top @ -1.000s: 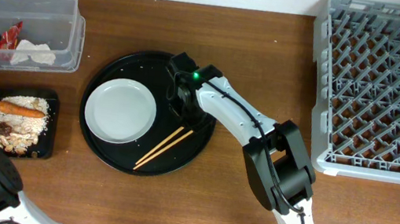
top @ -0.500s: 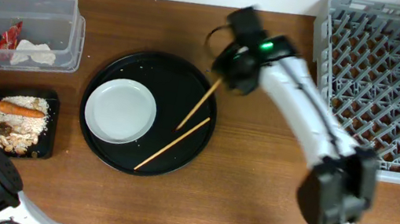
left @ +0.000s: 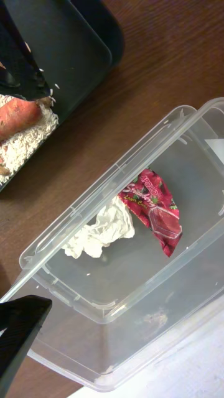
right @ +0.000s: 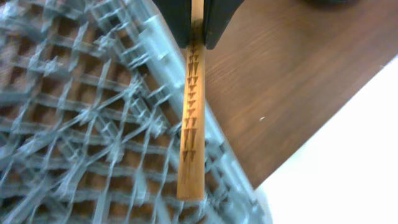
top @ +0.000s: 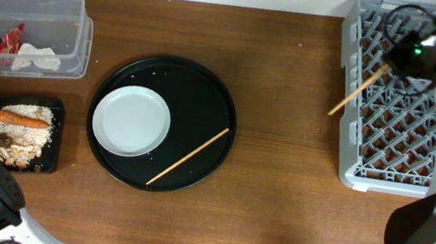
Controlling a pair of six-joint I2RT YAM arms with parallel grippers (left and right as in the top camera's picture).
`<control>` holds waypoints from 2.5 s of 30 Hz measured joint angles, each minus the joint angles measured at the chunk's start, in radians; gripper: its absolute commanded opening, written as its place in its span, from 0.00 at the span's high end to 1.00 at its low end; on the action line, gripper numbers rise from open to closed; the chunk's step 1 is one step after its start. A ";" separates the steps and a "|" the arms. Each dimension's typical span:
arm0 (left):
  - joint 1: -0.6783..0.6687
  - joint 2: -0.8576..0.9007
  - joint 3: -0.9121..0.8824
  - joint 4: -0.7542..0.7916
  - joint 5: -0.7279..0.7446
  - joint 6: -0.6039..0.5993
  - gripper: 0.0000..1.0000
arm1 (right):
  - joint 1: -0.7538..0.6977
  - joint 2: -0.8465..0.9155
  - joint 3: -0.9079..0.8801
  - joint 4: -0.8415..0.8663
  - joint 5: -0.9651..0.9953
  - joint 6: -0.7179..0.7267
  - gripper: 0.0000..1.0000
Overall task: Sort waste into correct bins and load items into the dishwasher rack
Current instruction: 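Carry the chopstick right and drop it into the rack, then move the right gripper back to the remaining chopstick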
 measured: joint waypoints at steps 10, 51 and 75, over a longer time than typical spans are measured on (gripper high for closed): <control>0.000 0.000 0.000 0.000 0.000 0.000 0.00 | -0.037 0.001 0.000 0.041 0.000 -0.502 0.96; 0.000 0.000 0.000 0.000 0.000 0.000 0.00 | 0.340 0.067 0.064 -0.160 -0.374 -0.066 0.02; 0.000 0.000 0.000 0.000 0.000 0.000 0.01 | 0.996 0.350 0.068 -0.269 0.178 0.938 0.03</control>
